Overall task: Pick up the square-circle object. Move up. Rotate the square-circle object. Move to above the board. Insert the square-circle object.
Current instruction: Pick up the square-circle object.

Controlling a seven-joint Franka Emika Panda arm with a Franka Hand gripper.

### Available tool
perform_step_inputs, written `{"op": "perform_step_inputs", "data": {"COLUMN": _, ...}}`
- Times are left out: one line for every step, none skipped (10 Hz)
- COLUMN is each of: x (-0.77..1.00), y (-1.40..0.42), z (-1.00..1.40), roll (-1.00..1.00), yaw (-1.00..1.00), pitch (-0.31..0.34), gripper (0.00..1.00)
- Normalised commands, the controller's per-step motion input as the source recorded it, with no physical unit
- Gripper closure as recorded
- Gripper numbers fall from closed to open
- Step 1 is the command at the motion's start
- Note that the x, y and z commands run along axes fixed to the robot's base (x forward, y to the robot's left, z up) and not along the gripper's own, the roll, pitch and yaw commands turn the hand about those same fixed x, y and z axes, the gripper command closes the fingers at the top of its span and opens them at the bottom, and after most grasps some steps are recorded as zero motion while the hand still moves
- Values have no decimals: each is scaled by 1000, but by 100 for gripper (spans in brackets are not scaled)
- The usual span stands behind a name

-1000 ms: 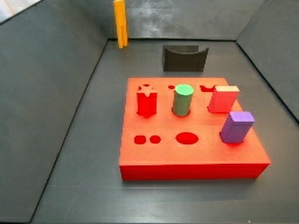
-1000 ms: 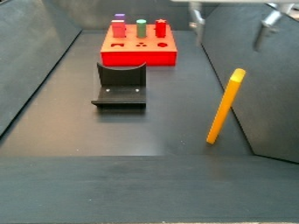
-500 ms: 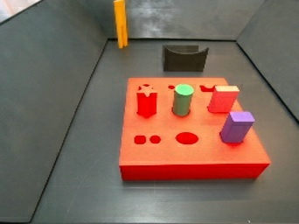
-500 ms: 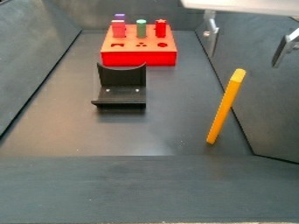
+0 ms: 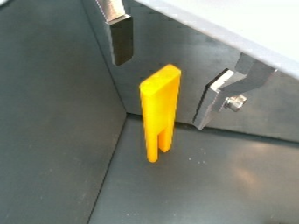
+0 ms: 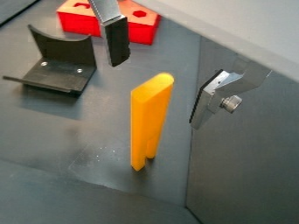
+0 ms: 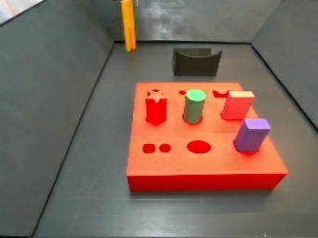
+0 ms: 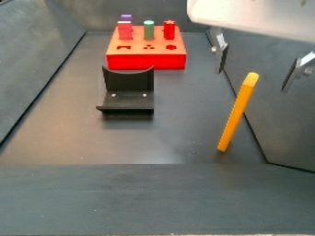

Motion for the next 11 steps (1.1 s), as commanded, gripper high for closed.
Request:
{"op": "perform_step_inputs", "data": {"x": 43, "y": 9, "z": -374, "roll": -239, "yaw": -357, "pitch": -173, "gripper": 0}}
{"op": "perform_step_inputs", "data": {"x": 69, "y": 43, "z": -360, "roll": -153, "yaw": -260, "pitch": -111, "gripper": 0}}
{"op": "perform_step_inputs", "data": {"x": 17, "y": 63, "z": -337, "roll": -69, "yaw": -189, "pitch": -86, "gripper": 0}}
{"op": "perform_step_inputs", "data": {"x": 0, "y": 0, "z": -266, "roll": 1, "yaw": -43, "pitch": -46, "gripper": 0}}
{"op": "perform_step_inputs", "data": {"x": 0, "y": 0, "z": -186, "roll": 31, "yaw": 0, "pitch": -19, "gripper": 0}}
{"op": "perform_step_inputs", "data": {"x": 0, "y": 0, "z": 0, "roll": 0, "yaw": 0, "pitch": -27, "gripper": 0}}
{"op": "perform_step_inputs", "data": {"x": 0, "y": 0, "z": 0, "roll": 0, "yaw": 0, "pitch": -16, "gripper": 0}}
{"op": "perform_step_inputs", "data": {"x": 0, "y": 0, "z": 0, "roll": 0, "yaw": 0, "pitch": 0, "gripper": 0}}
{"op": "perform_step_inputs", "data": {"x": 0, "y": 0, "z": 0, "roll": 0, "yaw": 0, "pitch": 0, "gripper": 100}}
{"op": "perform_step_inputs", "data": {"x": 0, "y": 0, "z": 0, "roll": 0, "yaw": 0, "pitch": 0, "gripper": 100}}
{"op": "perform_step_inputs", "data": {"x": 0, "y": 0, "z": 0, "roll": 0, "yaw": 0, "pitch": 0, "gripper": 100}}
